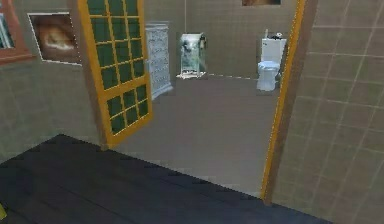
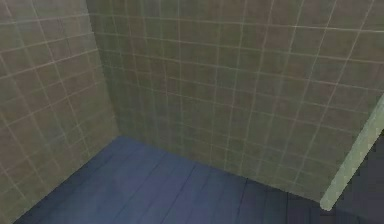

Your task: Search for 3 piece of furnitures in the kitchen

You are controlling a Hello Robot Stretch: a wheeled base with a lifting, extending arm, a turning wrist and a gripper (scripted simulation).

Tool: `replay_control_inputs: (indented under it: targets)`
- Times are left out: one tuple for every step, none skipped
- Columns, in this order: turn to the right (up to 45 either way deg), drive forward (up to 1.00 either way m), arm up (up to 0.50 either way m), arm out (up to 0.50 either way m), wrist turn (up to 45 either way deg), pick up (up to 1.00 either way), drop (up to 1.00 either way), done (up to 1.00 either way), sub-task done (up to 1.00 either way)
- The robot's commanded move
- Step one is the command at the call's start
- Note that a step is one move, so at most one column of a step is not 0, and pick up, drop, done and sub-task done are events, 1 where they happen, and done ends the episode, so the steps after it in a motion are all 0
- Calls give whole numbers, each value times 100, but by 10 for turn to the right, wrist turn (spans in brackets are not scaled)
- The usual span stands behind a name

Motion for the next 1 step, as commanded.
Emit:
replay_control_inputs:
  targets:
    - [0,100,0,0,0,0,0,0,0]
